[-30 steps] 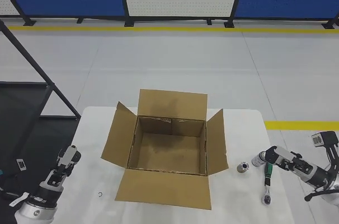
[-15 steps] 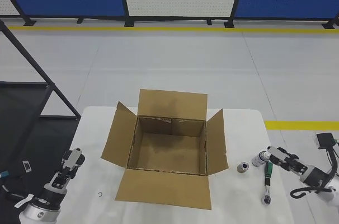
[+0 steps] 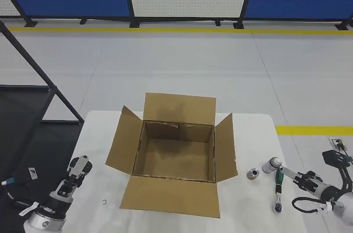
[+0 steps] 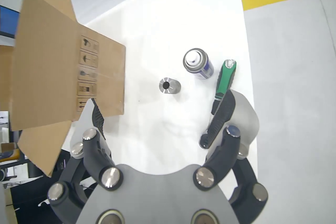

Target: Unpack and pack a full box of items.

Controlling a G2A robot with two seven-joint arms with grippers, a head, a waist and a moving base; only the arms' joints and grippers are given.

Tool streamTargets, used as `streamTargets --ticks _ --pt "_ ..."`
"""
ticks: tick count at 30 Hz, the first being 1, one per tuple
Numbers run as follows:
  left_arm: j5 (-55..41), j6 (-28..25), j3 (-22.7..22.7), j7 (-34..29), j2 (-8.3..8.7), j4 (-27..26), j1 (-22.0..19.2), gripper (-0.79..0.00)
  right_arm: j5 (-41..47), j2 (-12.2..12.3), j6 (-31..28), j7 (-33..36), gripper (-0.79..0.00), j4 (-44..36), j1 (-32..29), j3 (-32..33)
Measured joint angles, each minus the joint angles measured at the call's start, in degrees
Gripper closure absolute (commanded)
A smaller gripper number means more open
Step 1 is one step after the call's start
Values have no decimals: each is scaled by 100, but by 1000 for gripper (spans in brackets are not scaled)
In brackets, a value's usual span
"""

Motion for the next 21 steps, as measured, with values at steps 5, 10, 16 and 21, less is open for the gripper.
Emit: streamTargets --ticks 5,10,16,21 --pt "-34 30 -25 -47 2 -14 12 -785 -633 76 136 578 -785 579 524 -474" --pt "32 55 -11 -68 4 -31 32 -785 -1139 128 273 1094 -785 1174 1117 -957" --pt "54 76 -6 -51 3 -34 41 -785 -1291 139 304 1227 -785 1269 1225 -1060" --pt "53 76 -7 -51 3 -33 41 -785 -1291 138 304 1226 -785 1268 1224 -1060"
